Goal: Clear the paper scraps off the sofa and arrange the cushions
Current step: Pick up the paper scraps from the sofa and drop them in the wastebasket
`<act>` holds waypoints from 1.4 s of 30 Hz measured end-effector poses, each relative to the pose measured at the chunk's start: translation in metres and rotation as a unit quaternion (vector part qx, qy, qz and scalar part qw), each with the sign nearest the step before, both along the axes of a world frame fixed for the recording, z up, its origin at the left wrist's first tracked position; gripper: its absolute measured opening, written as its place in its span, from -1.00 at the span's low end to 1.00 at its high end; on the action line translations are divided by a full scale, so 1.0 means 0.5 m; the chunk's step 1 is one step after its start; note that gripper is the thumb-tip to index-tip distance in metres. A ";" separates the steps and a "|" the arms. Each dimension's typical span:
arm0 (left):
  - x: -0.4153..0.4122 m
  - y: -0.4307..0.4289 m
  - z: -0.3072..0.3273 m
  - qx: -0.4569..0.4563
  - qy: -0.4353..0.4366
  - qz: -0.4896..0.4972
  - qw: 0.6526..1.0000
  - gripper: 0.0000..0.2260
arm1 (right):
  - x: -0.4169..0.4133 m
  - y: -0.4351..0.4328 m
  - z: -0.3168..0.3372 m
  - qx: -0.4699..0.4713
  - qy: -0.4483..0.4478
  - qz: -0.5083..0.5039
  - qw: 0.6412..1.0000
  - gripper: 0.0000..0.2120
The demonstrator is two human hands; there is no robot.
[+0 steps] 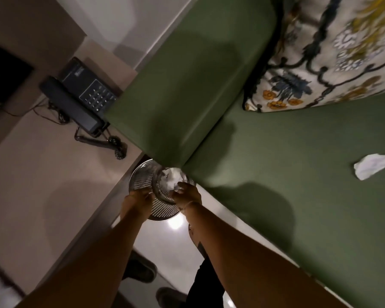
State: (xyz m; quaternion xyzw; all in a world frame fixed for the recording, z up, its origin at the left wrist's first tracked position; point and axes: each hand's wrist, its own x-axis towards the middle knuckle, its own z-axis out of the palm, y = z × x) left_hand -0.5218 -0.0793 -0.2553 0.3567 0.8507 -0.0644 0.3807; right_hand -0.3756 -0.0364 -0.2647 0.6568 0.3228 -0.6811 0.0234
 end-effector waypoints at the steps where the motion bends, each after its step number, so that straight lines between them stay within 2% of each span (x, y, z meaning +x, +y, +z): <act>1: 0.013 -0.003 0.023 0.009 0.023 -0.030 0.999 -0.77 | 0.016 -0.006 0.020 0.007 0.000 -0.004 1.000 -0.55; 6: 0.126 0.012 0.167 0.020 0.023 -0.157 0.987 -0.74 | 0.150 -0.038 0.140 0.014 0.038 -0.009 0.999 -0.66; 9: 0.235 0.044 0.252 0.043 -0.006 -0.203 0.978 -0.79 | 0.290 -0.051 0.207 0.019 0.042 -0.059 0.997 -0.65; 14: 0.451 0.089 0.344 0.094 -0.009 -0.243 0.966 -0.80 | 0.572 -0.039 0.273 0.050 0.007 -0.087 0.995 -0.58; 17: 0.591 0.122 0.366 0.123 -0.021 -0.264 0.956 -0.81 | 0.738 -0.021 0.300 0.117 -0.090 -0.059 0.987 -0.65; 19: 0.687 0.155 0.366 0.139 -0.023 -0.283 0.949 -0.80 | 0.849 0.000 0.313 0.176 -0.165 -0.069 0.968 -0.67; 24: 0.876 0.263 0.313 0.195 -0.051 -0.321 0.925 -0.70 | 1.065 0.097 0.292 0.268 -0.295 -0.076 0.914 -0.57; 30: 0.970 0.323 0.214 0.197 -0.035 -0.401 0.894 -0.62 | 1.146 0.166 0.207 0.287 -0.336 0.107 0.891 -0.49; 33: 0.971 0.318 0.171 0.205 0.000 -0.438 0.875 -0.68 | 1.151 0.159 0.174 0.321 -0.359 0.139 0.865 -0.54; 36: 0.965 0.317 0.160 0.203 -0.008 -0.438 0.876 -0.83 | 1.149 0.155 0.168 0.329 -0.350 0.121 0.869 -0.66; 38: 0.961 0.322 0.165 0.188 -0.019 -0.429 0.883 -0.86 | 1.141 0.180 0.182 0.342 -0.345 0.037 0.873 -0.72; 40: 0.956 0.333 0.172 0.186 -0.033 -0.420 0.888 -0.86 | 1.138 0.231 0.197 0.346 -0.336 -0.048 0.874 -0.60; 42: 0.951 0.348 0.176 0.193 -0.052 -0.427 0.882 -0.84 | 1.136 0.293 0.210 0.321 -0.325 -0.041 0.888 -0.41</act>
